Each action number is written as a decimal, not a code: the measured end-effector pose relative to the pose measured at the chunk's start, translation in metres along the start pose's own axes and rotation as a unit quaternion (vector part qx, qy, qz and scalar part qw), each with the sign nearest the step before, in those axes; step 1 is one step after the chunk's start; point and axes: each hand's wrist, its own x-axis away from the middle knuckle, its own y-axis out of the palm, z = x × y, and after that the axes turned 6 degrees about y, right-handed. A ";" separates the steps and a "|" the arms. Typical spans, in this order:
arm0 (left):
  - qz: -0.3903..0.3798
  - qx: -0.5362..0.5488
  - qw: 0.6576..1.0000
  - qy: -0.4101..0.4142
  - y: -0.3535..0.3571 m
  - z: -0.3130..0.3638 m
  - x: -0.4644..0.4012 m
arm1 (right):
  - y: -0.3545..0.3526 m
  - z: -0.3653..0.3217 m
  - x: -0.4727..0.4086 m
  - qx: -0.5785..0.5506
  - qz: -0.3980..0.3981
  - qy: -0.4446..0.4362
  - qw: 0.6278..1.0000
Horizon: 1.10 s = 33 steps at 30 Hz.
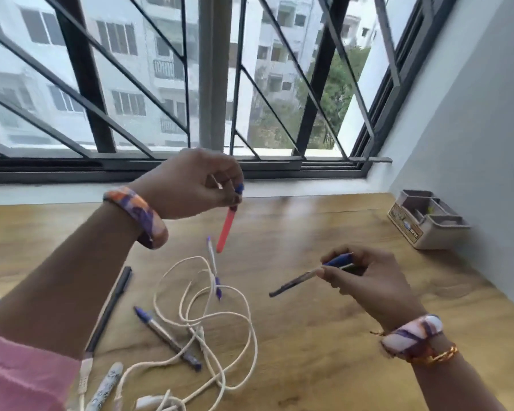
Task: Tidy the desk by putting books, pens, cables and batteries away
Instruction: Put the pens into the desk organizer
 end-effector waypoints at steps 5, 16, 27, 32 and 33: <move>0.099 0.136 0.985 0.044 0.067 0.058 -0.085 | -0.104 0.008 -0.026 -0.025 0.104 -0.072 0.992; 0.203 0.145 0.966 0.063 0.257 0.155 -0.275 | -0.281 0.086 -0.112 0.152 0.349 -0.136 0.915; 0.148 0.094 0.985 0.003 0.332 0.145 -0.307 | -0.288 0.131 -0.162 0.165 0.277 -0.072 0.944; 0.108 0.228 0.928 -0.273 0.357 0.110 -0.304 | -0.287 0.142 -0.157 0.149 0.308 -0.084 0.936; 0.075 0.308 0.893 -0.321 0.360 0.109 -0.302 | -0.286 0.144 -0.155 0.149 0.312 -0.090 0.934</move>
